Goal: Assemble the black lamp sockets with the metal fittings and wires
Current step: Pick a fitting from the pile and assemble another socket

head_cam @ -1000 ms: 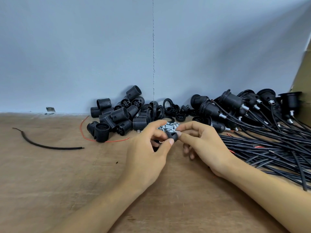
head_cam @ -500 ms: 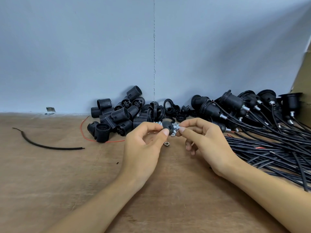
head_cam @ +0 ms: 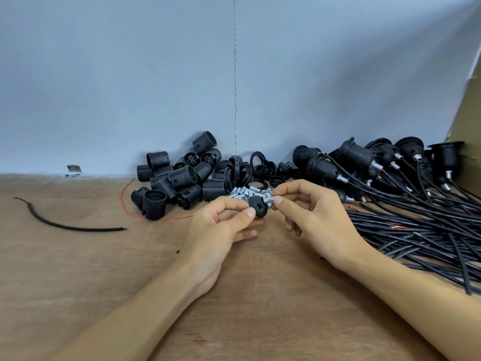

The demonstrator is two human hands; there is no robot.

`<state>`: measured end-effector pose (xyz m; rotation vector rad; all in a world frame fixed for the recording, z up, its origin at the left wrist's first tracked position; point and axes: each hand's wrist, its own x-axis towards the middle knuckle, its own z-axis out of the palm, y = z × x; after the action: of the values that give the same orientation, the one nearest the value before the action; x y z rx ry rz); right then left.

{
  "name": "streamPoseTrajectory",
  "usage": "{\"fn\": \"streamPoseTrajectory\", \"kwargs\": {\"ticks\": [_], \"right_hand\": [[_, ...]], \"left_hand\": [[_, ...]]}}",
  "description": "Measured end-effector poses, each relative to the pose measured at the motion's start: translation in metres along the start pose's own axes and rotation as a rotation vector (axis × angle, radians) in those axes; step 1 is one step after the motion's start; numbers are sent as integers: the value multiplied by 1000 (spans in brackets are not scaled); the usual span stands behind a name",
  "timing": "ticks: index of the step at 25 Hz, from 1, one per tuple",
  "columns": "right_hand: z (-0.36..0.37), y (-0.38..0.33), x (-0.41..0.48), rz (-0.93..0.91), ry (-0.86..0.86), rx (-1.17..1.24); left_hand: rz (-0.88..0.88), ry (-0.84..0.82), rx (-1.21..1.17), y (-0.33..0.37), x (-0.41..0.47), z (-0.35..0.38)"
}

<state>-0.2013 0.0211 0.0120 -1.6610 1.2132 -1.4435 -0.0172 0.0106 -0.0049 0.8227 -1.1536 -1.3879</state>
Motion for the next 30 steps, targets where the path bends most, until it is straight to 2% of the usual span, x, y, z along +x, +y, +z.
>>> {"fn": "streamPoseTrajectory", "kwargs": {"ticks": [4,16,23,30], "right_hand": [[1,-4,-4,-70,9,-173],[-2,-3,-4,-212,-43,-411],[2,2,-3,-113,-21,-253],[1,0,-5,-248,-9,-496]], "left_hand": [[19,-13,0,-3,1,-1],[64,4,88,-8,3,-3],[78,-3,123,-8,1,-2],[63,2,104,-7,1,-1]]}}
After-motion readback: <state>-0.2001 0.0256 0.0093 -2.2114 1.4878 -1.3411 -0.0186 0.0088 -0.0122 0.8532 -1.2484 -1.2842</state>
